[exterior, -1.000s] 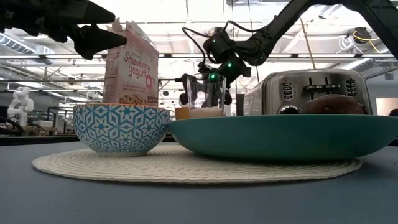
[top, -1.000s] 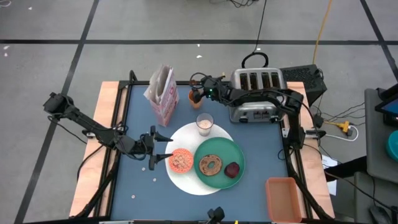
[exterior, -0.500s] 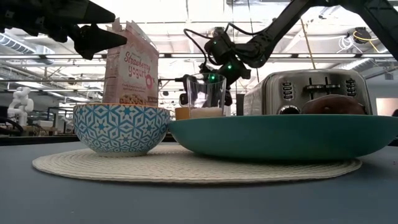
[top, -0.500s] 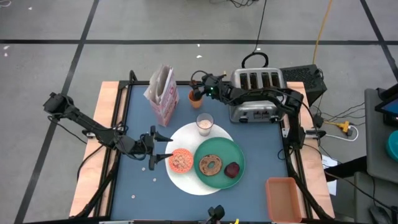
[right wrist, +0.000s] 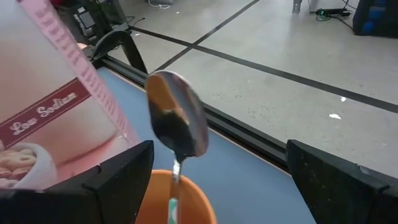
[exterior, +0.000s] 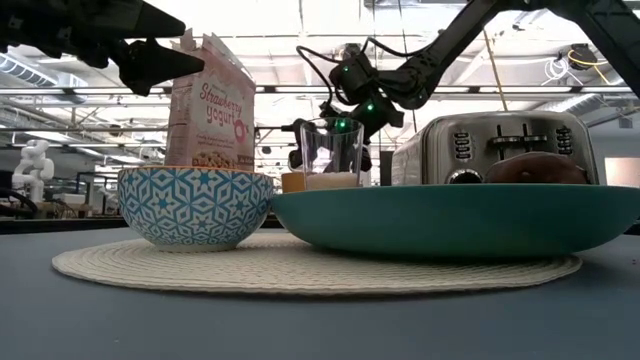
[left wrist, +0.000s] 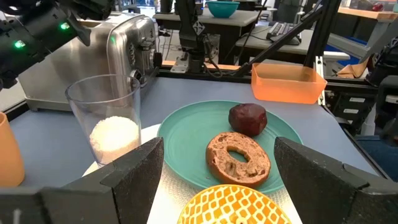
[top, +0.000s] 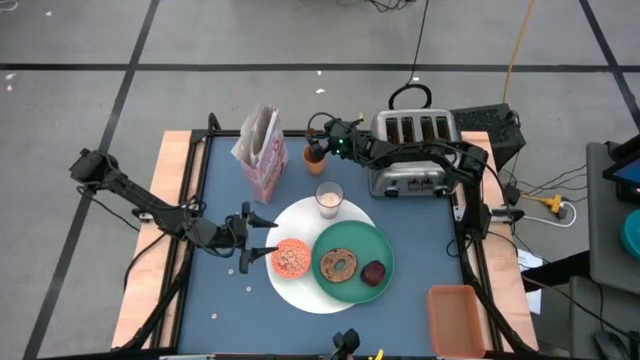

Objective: Arrange a breakfast setting
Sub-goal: Put the white spoon on the table to the right of the green plate

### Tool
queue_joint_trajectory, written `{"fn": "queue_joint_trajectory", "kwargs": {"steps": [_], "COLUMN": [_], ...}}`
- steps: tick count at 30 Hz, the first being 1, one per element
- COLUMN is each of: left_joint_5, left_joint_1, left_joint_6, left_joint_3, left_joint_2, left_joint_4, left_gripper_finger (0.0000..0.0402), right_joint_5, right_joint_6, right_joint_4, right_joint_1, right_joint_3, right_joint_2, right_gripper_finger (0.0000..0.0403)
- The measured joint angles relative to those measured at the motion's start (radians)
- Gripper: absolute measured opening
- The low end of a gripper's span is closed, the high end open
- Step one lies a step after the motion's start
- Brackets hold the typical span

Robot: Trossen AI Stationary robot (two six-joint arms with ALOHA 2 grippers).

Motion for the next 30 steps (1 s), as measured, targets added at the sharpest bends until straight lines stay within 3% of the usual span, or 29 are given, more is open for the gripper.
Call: {"fn": "queue_joint_trajectory", "kwargs": {"steps": [22, 30], "left_joint_5": [0.000, 0.000], "left_joint_1": [0.000, 0.001], "left_joint_6": [-0.003, -0.004], "left_joint_3": [0.000, 0.000], "left_joint_2": [0.000, 0.000], "left_joint_4": [0.000, 0.000], "left_gripper_finger": [0.0308, 0.0308], "right_joint_5": [-0.004, -0.053], "right_joint_6": [0.003, 0.004], "right_joint_4": [0.130, 0.108], "right_joint_1": [0.000, 0.001], "right_joint_3": [0.000, 0.000], "right_joint_2": [0.077, 0.077], "right_gripper_finger": [0.0357, 0.0357]}}
